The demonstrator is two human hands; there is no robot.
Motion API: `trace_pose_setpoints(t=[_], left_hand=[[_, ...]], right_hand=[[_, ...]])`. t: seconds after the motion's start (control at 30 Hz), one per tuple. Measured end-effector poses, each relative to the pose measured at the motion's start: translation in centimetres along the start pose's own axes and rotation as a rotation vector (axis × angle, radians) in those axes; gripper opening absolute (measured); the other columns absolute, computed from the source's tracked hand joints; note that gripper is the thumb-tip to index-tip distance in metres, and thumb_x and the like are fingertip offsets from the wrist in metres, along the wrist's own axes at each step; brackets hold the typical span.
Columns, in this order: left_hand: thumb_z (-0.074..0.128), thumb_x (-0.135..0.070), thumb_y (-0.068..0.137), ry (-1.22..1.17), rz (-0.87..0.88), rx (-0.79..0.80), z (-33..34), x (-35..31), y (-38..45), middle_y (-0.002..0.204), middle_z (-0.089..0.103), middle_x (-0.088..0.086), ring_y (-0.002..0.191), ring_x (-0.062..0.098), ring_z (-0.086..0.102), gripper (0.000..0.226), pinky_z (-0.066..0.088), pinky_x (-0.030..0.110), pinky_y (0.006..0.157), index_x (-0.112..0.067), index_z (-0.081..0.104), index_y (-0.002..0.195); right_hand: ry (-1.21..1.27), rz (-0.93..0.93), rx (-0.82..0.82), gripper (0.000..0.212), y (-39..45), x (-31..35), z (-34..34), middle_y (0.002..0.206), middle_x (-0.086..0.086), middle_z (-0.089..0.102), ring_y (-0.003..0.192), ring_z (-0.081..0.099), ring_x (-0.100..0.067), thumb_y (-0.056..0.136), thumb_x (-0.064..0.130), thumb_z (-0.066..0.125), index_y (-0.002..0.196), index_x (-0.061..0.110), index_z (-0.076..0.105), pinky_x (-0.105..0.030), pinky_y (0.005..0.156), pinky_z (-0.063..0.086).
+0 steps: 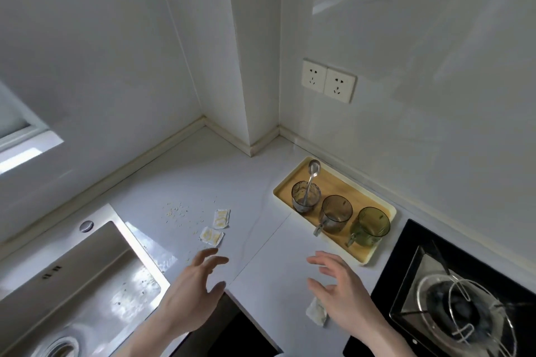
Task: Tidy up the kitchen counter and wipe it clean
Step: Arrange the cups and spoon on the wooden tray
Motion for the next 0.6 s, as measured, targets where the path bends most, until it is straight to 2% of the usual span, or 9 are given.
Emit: trace_pose_setpoints(t=[0.37, 0.6], left_hand=[[0.057, -0.044, 0.099, -0.049, -0.076, -0.065, -1.0, 2.0, -4.2, 0.156, 0.03, -0.025, 0.122, 0.002, 0.056, 0.043, 0.05, 0.023, 0.1, -0.044, 0.049, 0.141], [0.057, -0.042, 0.1, -0.024, -0.058, -0.049, -1.5, 3.3, -5.6, 0.156, 0.031, -0.025, 0.121, 0.003, 0.057, 0.042, 0.049, 0.024, 0.099, -0.044, 0.049, 0.141]], right_hand=[[-0.073, -0.072, 0.154, 0.031, 1.9, 3.2, 6.6, 0.141, 0.025, 0.04, 0.125, 0.05, -0.001, 0.096, 0.033, 0.066, 0.123, 0.044, 0.056, -0.029, 0.1, 0.053], [-0.086, -0.056, 0.093, 0.03, -0.3, 2.4, 7.9, 0.139, 0.03, 0.041, 0.123, 0.05, 0.002, 0.095, 0.037, 0.065, 0.121, 0.047, 0.056, -0.03, 0.1, 0.053]])
Point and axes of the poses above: each hand's wrist, its own y-axis towards the middle knuckle, its own z-axis out of the palm, x = y × z, the point moved 3 cm from there along y, towards the middle knuckle
